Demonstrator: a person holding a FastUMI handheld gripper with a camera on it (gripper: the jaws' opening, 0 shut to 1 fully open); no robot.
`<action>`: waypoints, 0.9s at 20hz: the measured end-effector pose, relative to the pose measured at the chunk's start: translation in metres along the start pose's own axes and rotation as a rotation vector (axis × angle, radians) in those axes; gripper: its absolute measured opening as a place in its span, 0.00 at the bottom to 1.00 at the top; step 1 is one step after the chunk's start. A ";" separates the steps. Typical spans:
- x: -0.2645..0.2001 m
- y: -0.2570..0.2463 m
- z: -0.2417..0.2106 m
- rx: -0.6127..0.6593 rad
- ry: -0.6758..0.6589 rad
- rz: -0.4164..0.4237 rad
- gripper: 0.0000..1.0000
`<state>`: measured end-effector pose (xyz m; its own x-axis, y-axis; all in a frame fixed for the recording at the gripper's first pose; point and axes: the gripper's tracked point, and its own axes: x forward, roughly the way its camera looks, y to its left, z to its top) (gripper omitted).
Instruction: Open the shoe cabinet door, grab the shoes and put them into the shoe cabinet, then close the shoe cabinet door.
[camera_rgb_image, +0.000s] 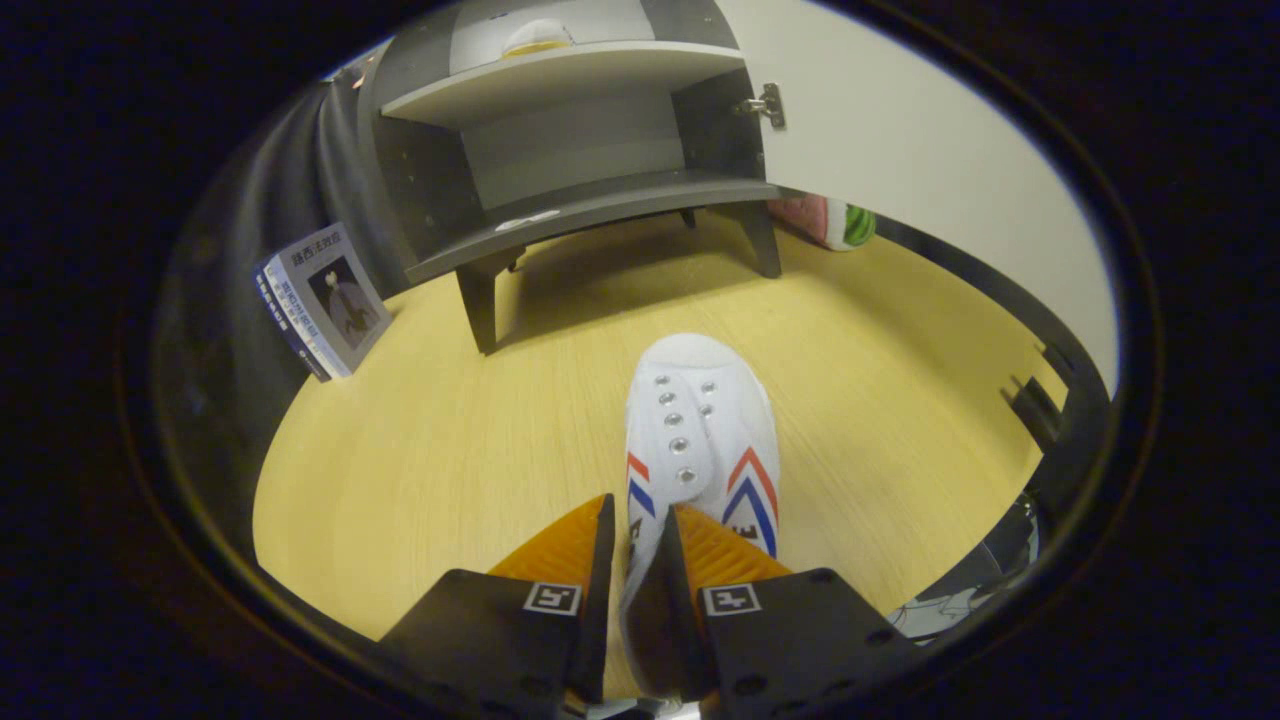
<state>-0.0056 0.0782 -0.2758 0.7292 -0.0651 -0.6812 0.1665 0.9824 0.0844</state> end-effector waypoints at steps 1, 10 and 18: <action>-0.002 0.000 0.002 0.001 -0.011 -0.001 0.30; 0.005 -0.002 0.002 -0.045 -0.041 0.037 0.04; -0.008 0.000 0.005 -0.081 0.007 0.092 0.03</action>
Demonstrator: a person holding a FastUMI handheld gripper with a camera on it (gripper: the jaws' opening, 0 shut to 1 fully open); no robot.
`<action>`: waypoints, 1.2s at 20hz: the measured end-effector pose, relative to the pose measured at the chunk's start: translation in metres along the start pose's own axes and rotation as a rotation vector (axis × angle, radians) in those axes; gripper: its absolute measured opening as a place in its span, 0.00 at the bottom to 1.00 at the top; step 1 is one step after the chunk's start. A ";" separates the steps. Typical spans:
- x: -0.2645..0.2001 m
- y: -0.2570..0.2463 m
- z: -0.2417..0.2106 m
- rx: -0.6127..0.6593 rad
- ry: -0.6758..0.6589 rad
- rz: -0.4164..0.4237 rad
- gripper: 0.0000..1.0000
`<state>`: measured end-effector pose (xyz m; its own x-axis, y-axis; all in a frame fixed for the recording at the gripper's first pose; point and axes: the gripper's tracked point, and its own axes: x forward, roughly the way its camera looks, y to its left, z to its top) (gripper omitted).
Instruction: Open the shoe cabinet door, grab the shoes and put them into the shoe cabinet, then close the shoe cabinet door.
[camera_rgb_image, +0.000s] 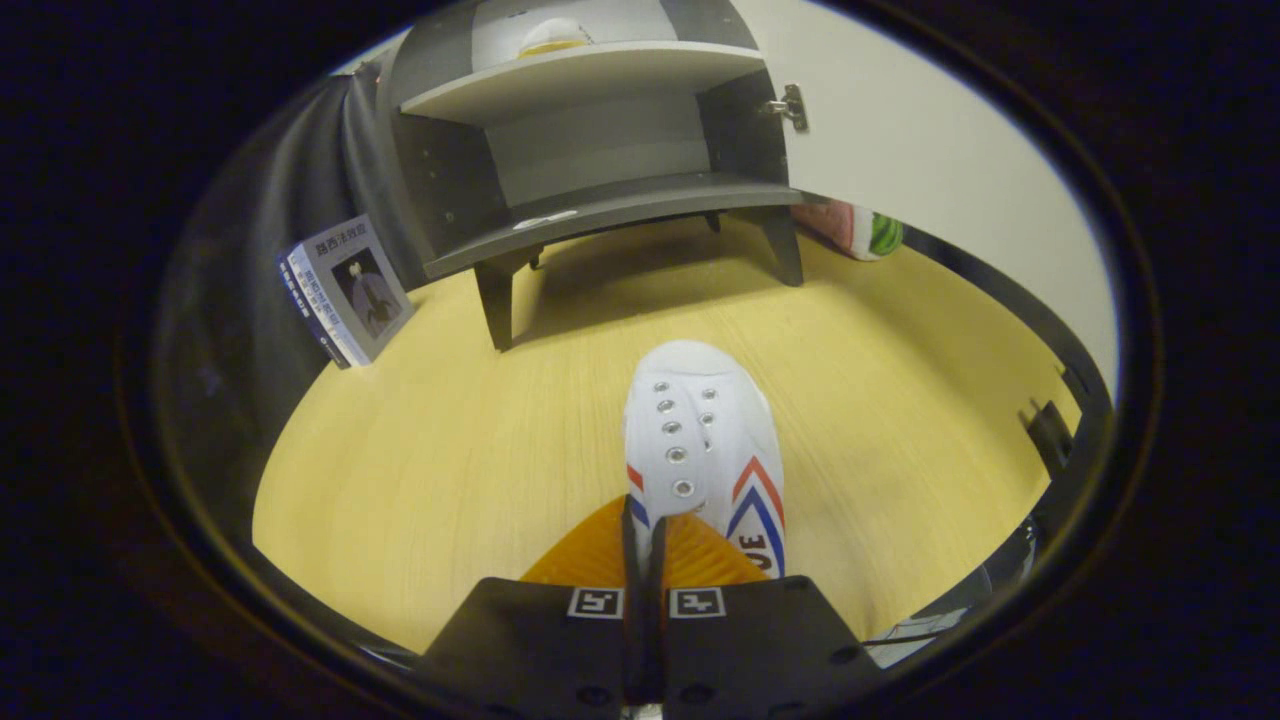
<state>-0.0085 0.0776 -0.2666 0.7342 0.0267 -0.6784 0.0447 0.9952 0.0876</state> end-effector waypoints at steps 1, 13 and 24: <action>-0.004 -0.001 0.005 -0.013 0.002 0.002 0.02; -0.073 -0.002 0.111 -0.064 -0.103 0.017 0.02; -0.144 0.008 0.333 -0.222 -0.386 -0.061 0.02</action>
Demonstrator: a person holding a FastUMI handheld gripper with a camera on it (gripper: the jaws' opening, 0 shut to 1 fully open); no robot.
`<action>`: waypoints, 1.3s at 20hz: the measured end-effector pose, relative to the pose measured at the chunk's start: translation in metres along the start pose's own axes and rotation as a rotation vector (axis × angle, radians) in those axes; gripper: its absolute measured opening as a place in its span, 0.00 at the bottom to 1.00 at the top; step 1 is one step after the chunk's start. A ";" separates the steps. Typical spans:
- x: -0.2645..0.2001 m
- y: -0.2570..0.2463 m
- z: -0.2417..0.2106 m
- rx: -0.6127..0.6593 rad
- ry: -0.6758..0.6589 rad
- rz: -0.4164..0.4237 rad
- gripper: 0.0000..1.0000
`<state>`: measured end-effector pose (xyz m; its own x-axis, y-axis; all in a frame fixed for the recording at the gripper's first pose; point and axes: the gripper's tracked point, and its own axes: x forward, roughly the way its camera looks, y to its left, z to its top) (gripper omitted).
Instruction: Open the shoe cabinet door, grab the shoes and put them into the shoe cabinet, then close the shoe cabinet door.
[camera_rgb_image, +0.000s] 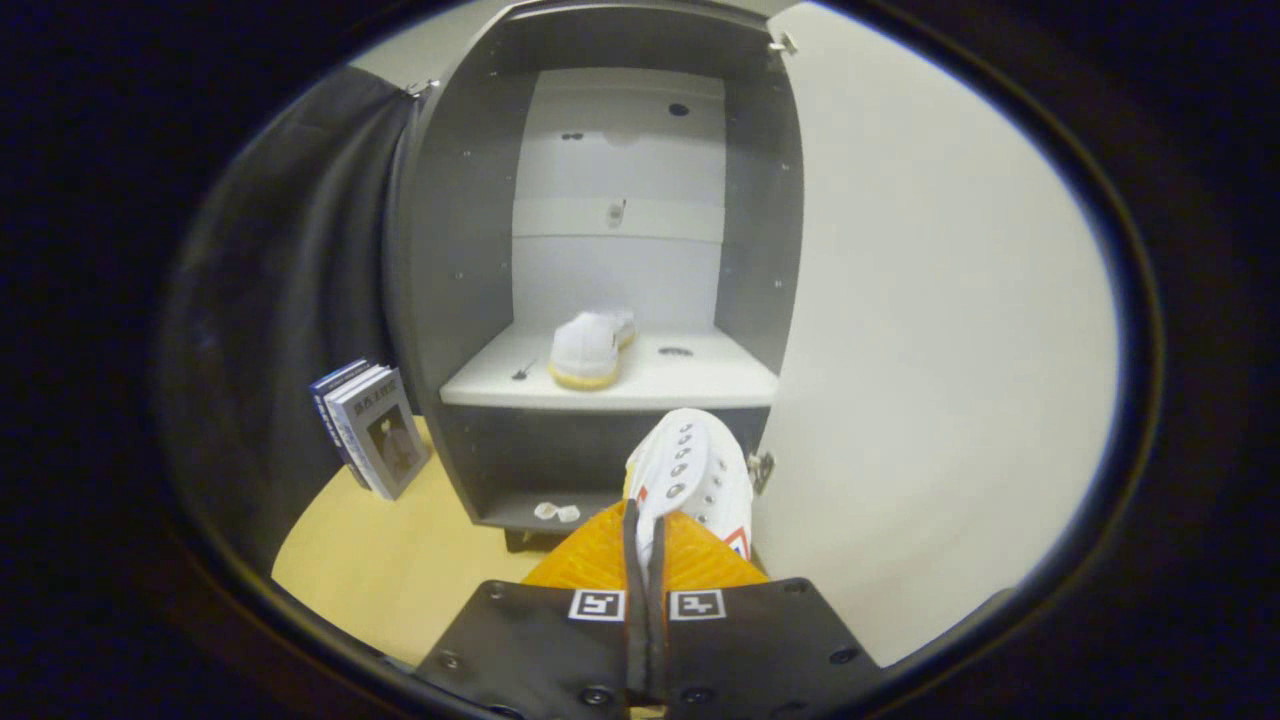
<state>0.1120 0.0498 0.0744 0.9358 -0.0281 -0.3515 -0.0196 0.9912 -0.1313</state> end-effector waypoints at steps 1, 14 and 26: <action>0.010 -0.004 0.017 -0.016 -0.017 -0.003 0.02; 0.162 -0.003 0.076 -0.176 0.011 0.115 0.02; 0.243 0.000 0.090 -0.236 0.063 0.128 0.02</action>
<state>0.3714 0.0542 0.0727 0.8970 0.0801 -0.4348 -0.2246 0.9296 -0.2922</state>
